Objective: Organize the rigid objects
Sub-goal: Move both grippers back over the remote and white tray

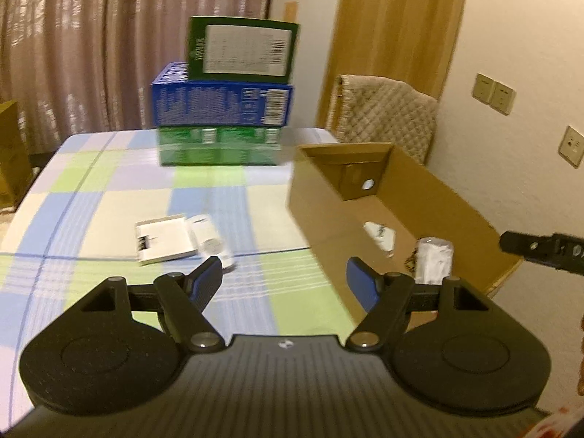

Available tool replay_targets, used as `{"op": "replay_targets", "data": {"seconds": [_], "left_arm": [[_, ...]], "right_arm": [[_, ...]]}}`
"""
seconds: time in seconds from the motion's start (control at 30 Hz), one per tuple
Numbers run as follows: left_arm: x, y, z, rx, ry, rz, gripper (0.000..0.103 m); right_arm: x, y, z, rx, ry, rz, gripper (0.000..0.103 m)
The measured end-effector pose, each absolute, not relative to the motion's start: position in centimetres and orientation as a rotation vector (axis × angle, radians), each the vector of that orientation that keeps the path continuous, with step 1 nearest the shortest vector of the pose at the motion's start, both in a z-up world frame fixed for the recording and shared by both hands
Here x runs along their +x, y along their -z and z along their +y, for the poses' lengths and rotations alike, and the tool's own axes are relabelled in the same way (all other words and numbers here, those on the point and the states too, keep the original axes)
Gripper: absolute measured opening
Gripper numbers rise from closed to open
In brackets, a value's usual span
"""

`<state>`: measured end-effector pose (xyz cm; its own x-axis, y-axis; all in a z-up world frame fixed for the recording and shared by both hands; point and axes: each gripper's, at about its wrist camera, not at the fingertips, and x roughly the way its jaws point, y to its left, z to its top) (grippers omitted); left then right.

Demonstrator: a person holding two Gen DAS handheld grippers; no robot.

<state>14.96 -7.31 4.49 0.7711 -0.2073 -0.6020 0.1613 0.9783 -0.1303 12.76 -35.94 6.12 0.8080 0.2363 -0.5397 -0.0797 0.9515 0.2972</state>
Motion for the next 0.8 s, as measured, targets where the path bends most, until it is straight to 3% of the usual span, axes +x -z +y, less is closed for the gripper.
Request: {"op": "replay_targets", "data": {"seconds": [0.8], "left_arm": [[11.7,-3.8,4.3,-0.066,0.0,0.683,0.071]], "right_arm": [[11.1,-7.0,-22.6,0.158,-0.406,0.613,0.064]]}}
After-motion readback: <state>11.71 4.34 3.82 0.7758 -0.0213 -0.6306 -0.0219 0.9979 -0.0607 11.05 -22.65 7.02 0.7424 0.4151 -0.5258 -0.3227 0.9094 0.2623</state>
